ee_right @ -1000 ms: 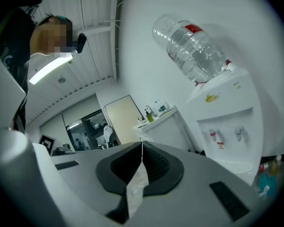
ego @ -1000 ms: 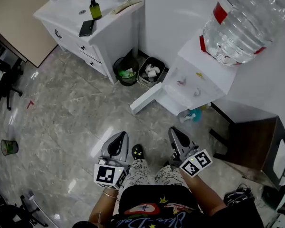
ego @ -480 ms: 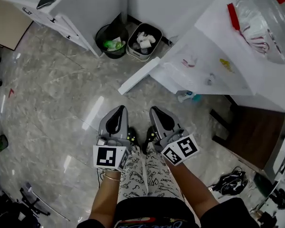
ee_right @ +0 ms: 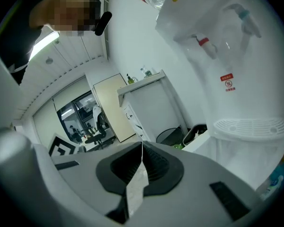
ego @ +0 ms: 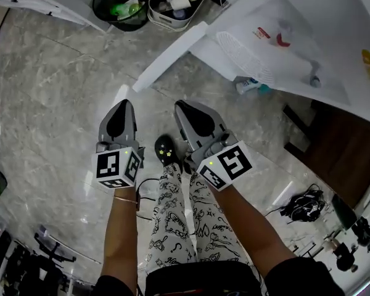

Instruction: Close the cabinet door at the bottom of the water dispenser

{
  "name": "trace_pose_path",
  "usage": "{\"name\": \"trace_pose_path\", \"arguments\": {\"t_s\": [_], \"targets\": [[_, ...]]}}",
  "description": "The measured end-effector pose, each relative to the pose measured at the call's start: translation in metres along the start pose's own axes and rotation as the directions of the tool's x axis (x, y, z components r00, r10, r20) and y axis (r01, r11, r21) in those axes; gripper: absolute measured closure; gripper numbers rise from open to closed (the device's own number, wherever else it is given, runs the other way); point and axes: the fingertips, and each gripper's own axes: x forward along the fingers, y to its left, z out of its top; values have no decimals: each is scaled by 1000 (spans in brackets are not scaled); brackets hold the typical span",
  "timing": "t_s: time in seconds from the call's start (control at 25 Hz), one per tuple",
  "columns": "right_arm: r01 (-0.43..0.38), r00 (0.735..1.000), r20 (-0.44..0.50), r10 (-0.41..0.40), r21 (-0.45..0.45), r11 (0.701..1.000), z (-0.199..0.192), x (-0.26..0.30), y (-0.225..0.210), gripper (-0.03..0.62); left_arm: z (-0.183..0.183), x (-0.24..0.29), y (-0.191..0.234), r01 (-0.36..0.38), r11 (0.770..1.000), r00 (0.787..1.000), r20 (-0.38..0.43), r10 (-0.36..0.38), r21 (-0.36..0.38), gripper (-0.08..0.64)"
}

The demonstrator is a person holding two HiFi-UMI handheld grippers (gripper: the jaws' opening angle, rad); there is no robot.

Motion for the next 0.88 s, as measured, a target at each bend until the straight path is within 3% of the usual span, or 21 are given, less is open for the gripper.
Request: {"name": "trace_pose_path", "arguments": {"t_s": [0.12,0.32,0.6,0.72,0.88], "targets": [[-21,1000,-8,21,-27,999,-7,9,-11,575,-24,26,28,-26,999,999,-24,25,-33,563],[-28,999,-16,27,-54,998,-13,4,-25,575,-45,61,46,7,992,997,-81,3,126,563],[25,1000,-12,-25,-14,1000,-28,-11,-51,575,-64,88,41,99,952,984,-172,-49,291,565],[48,999,-7,-48,-4,999,-32,-19,-61,575,-69,90,37,103,943,982,-182,-46,316,565],[57,998,-13,-57,7,998,-38,-32,-67,575,-81,85,19,146,947,976,-201,-90,287,565]]}}
